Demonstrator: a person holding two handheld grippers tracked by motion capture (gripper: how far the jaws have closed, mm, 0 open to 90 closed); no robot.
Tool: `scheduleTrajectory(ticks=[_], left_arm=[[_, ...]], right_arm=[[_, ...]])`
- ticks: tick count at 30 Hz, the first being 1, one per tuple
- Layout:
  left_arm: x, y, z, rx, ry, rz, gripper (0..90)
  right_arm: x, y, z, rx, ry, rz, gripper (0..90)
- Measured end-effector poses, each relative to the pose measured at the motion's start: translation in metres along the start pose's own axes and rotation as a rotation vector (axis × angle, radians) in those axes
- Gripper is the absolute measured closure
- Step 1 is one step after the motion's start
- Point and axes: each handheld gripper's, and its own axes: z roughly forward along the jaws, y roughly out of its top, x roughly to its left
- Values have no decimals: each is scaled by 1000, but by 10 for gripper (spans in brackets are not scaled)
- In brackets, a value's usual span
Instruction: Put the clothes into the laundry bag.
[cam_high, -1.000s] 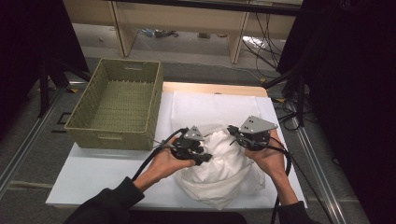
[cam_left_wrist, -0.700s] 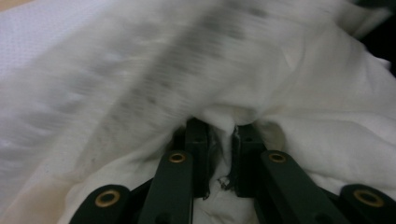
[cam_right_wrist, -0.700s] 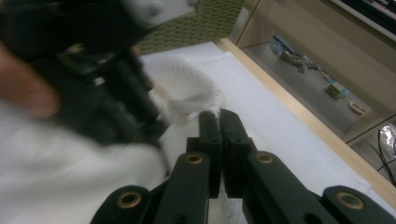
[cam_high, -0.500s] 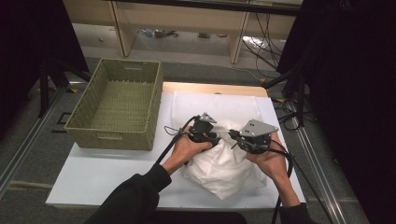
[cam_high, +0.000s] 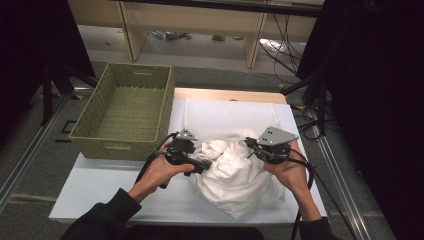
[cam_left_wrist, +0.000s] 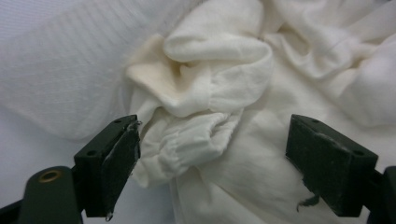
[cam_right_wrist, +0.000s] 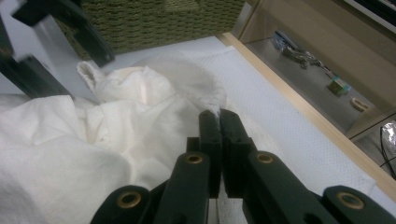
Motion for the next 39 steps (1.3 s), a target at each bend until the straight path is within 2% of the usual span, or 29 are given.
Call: scheduleTrajectory(ticks=[1,3,5,7,8,10,11,14,15,16,17,18,19,20,21,22,24,26,27,29,30,31,33,34,35,37,38,39], left_arm=[[1,1,8,12,-1,17,174],[3,4,24,-4,-25,-4,220],[0,10,40,-29,-56,-25,345],[-8,15,45,-61,-87,26,514],[-14,19,45,-77,-101,51,627],[-29,24,43,-96,-112,122,676],[-40,30,45,-87,-114,171,682],[-43,36,50,-84,-104,184,697],[-41,40,55,-84,-95,161,704],[-35,44,59,-79,-82,156,710],[-28,47,63,-79,-52,102,711],[-23,48,66,-78,-14,66,705],[-14,51,70,-72,39,62,693],[-7,51,73,-59,68,31,669],[-3,51,76,-53,51,-7,669],[0,50,76,-47,10,-21,598],[-3,48,69,-50,14,-17,565],[-5,47,56,-48,4,-31,453],[-7,46,49,-40,-7,-37,357],[-11,43,33,-20,-7,-7,335],[-14,42,21,-23,0,16,316],[-16,40,12,-26,-10,24,300],[-20,35,-4,-45,-36,33,281],[-25,30,-13,-64,-40,41,242],[-28,26,-17,-57,-43,58,220],[-36,16,-23,-53,-81,87,200],[-40,12,-22,-53,-93,93,192],[-46,8,-13,-30,-134,108,173]], right_arm=[[1,0,0,1,-1,2,897],[1,0,1,0,3,-11,897],[1,0,2,2,4,-14,898],[1,-1,3,4,7,-16,898],[1,-2,4,6,6,-15,898],[1,-2,5,-1,8,-17,898],[1,-2,5,-2,8,-9,899],[2,1,3,-10,8,-24,899],[2,2,1,-11,5,-20,899],[2,3,-1,-19,8,-18,899],[1,4,-3,-29,16,-15,899],[1,4,-6,-38,20,-19,899],[1,4,-6,-38,20,-19,899],[2,4,-10,-45,27,-14,899],[2,4,-10,-45,27,-14,899],[1,3,-13,-40,27,-20,899],[1,2,-13,-34,20,-15,899],[-2,-1,-12,-32,18,-5,899],[-3,-2,-11,-30,17,1,899],[-3,-2,-11,-28,15,0,899],[-3,-2,-10,-28,16,-6,899],[-3,-1,-11,-26,15,-3,899],[-3,0,-11,-27,10,-4,899],[-3,0,-12,-29,11,-1,899],[-3,0,-12,-30,11,-1,899],[-3,0,-12,-29,9,-2,899],[-3,0,-12,-30,9,0,899],[-3,1,-11,-28,5,-2,899]])
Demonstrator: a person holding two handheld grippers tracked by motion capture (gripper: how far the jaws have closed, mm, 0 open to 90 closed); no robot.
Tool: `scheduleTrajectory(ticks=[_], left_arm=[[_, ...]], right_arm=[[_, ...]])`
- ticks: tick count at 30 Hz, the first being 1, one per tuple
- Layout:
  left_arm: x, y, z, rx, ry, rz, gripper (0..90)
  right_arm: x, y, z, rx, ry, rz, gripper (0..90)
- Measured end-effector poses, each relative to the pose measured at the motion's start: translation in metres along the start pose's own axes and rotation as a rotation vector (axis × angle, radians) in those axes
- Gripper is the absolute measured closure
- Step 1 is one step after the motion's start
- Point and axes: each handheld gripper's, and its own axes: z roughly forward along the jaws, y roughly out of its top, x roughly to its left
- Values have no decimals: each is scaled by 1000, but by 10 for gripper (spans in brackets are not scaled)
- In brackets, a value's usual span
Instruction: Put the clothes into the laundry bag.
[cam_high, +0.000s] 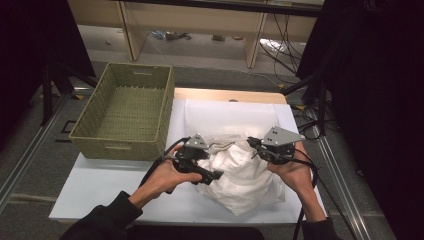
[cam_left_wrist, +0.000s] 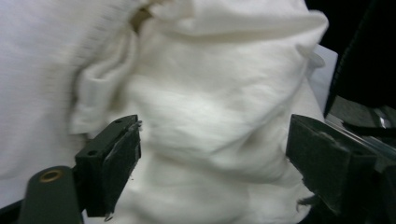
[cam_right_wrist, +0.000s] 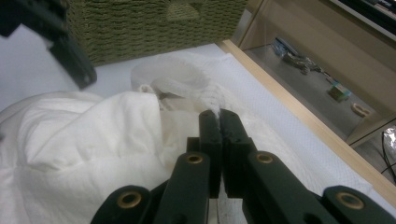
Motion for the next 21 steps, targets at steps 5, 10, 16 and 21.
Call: scheduleTrajectory(ticks=[5,10,16,21], left_arm=[[-6,3,36,30,-14,32,157],[14,17,72,-27,39,-57,605],[33,44,71,-132,184,-124,744],[38,36,93,-69,195,-146,604]], right_arm=[[2,2,0,2,-6,-13,899],[1,3,-5,11,2,-15,900],[0,7,-19,-23,4,-9,900],[3,1,-15,7,13,-6,900]])
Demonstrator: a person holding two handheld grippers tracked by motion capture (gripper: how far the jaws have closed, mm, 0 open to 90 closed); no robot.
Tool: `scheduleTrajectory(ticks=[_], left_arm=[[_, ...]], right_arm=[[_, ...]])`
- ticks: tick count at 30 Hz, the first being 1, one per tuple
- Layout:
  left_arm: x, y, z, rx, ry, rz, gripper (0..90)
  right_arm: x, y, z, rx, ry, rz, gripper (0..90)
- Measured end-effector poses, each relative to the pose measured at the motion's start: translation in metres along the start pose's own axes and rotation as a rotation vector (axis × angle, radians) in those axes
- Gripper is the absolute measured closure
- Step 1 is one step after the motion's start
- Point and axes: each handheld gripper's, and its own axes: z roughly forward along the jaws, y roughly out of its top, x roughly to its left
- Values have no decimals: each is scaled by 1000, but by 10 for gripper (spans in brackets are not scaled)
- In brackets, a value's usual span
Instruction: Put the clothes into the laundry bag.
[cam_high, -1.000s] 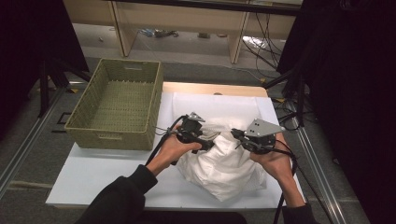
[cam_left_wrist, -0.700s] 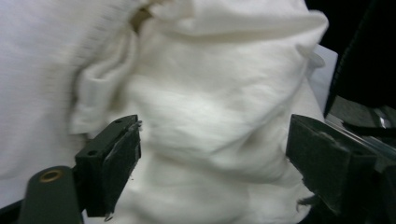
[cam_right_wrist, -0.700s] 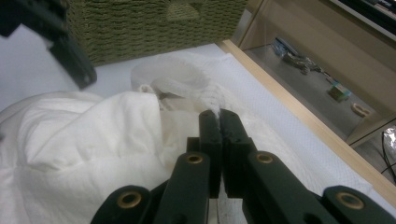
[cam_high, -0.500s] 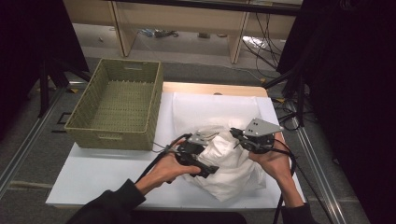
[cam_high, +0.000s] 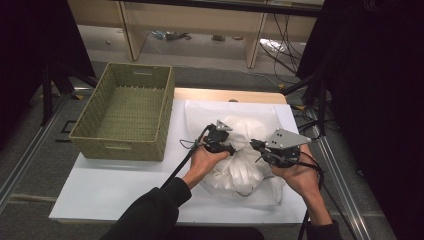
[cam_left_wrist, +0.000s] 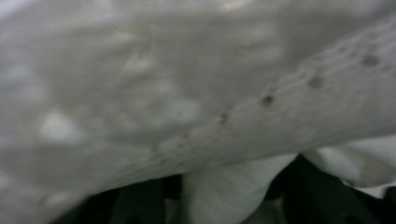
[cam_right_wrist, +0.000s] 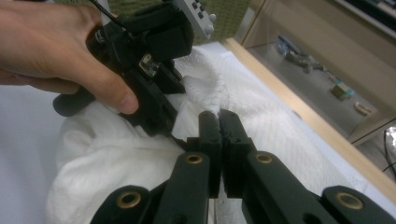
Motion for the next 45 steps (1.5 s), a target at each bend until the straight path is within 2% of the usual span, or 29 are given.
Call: scheduleTrajectory(ticks=[3,4,6,7,8,10,13,15,16,17,19,21,22,23,24,25,26,28,29,31,33,34,35,36,39,40,42,44,45], left_arm=[[-1,-1,-13,4,-21,12,427],[-2,-2,-19,16,-37,18,332],[-5,-3,-37,39,-46,67,291],[-7,-7,-54,30,-34,108,256],[-8,-10,-63,26,-38,127,241],[-7,-19,-82,39,-67,155,206],[3,-38,-98,103,-55,164,191],[9,-48,-94,136,-73,166,192],[10,-54,-87,158,-66,139,190],[12,-56,-81,188,-68,157,190],[13,-57,-69,190,-76,134,205],[15,-53,-58,204,-118,127,330],[12,-51,-50,162,-140,80,453],[8,-49,-45,146,-153,70,585],[3,-45,-41,141,-182,65,653],[-1,-43,-39,136,-199,68,696],[-10,-38,-40,122,-202,99,713],[-19,-28,-40,93,-210,117,759],[-22,-21,-38,74,-214,109,759],[-20,-8,-28,33,-189,71,773],[-12,-1,-16,12,-155,57,774],[-7,0,-8,8,-118,44,774],[1,-1,1,13,-83,9,767],[7,-1,5,23,-75,-38,737],[20,-4,2,61,-86,-83,601],[20,-6,-4,78,-86,-68,547],[18,-9,-21,120,-53,30,405],[14,-16,-39,114,-42,70,338],[13,-19,-46,112,-55,77,279]], right_arm=[[-1,-7,5,16,7,13,900],[-2,-8,5,17,2,14,899],[-2,-8,5,17,-1,24,899],[-3,-8,4,14,-1,18,899],[-3,-8,4,13,-3,18,899],[-4,-8,4,9,-9,10,899],[-3,-8,5,12,-4,20,899],[-1,-7,6,13,0,20,899],[-1,-6,7,13,-4,14,899],[0,-5,7,12,-2,12,899],[1,-5,7,13,-4,9,899],[0,-5,7,9,-2,9,899],[0,-5,7,10,-7,7,899],[1,-6,7,13,-1,20,899],[1,-6,7,10,0,15,899],[1,-6,7,4,-5,21,899],[1,-5,6,0,-1,22,900],[4,0,1,-16,6,19,900],[4,0,1,-16,6,19,900],[5,3,-2,-25,11,15,900],[7,3,-3,-26,14,15,900],[7,3,-3,-23,15,15,900],[8,1,-2,-18,18,20,900],[8,-1,-1,-8,25,17,900],[8,-8,5,11,29,28,900],[7,-9,7,13,32,32,900],[6,-11,9,14,32,36,900],[6,-10,8,13,26,35,900],[5,-9,7,12,23,31,900]])
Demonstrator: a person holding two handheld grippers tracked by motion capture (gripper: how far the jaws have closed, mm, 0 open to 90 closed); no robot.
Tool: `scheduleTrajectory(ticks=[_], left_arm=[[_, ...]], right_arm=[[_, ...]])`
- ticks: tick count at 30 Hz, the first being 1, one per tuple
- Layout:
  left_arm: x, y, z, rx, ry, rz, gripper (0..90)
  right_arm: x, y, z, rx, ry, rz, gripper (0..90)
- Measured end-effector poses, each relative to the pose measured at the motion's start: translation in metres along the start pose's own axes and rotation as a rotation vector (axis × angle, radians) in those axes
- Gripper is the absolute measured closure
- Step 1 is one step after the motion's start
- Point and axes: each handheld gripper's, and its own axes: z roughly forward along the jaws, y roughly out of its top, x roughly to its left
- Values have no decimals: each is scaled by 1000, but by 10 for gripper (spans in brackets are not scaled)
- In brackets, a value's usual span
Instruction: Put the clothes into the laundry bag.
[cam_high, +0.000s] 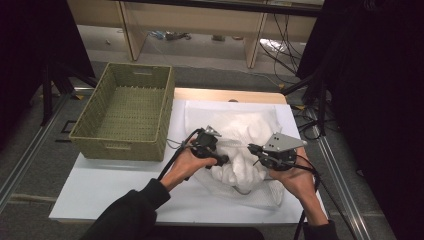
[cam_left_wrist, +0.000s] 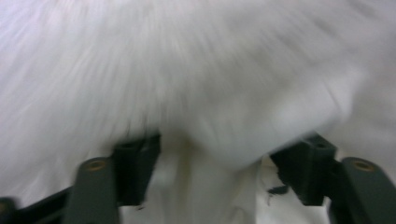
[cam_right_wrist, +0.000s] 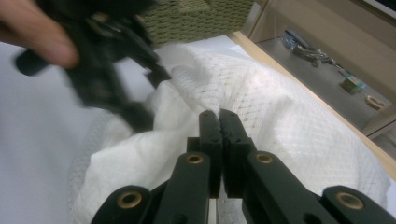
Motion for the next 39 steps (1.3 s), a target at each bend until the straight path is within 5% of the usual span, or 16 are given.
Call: scheduleTrajectory(ticks=[3,6,9,10,11,12,13,19,20,22,23,28,31,34,37,39], left_arm=[[-8,-16,-14,37,-20,49,244],[-10,-25,-5,141,-3,153,219],[-6,-24,17,105,-40,116,326],[-6,-21,25,38,-85,31,421],[-5,-17,31,-17,-117,-11,586],[-7,-14,33,-38,-116,-4,694],[-10,-7,36,-58,-107,14,782],[-8,17,44,-127,7,15,809],[-4,18,46,-125,25,10,802],[5,15,51,-126,16,-107,759],[7,14,50,-119,8,-121,719],[-3,-1,23,-20,44,11,428],[-18,-16,3,9,3,21,272],[-34,-25,-2,-15,-92,-40,171],[-40,-20,8,-1,-72,-4,162],[-40,-14,19,1,-59,-29,183]], right_arm=[[0,2,-1,-2,-4,-7,900],[2,2,0,1,-4,-4,900],[4,3,1,4,3,-5,900],[4,3,1,4,2,-6,900],[4,2,2,6,4,-2,900],[3,2,1,5,8,7,900],[3,4,-1,-5,17,8,900],[4,8,-6,-24,-2,-11,900],[5,7,-7,-19,0,-6,900],[6,5,-4,-9,3,-13,900],[6,4,-3,0,3,-11,900],[6,-1,5,15,14,-7,900],[4,0,3,14,5,-1,900],[4,2,2,13,-3,-10,900],[6,3,4,13,-3,-9,900],[7,3,5,12,1,-14,900]])
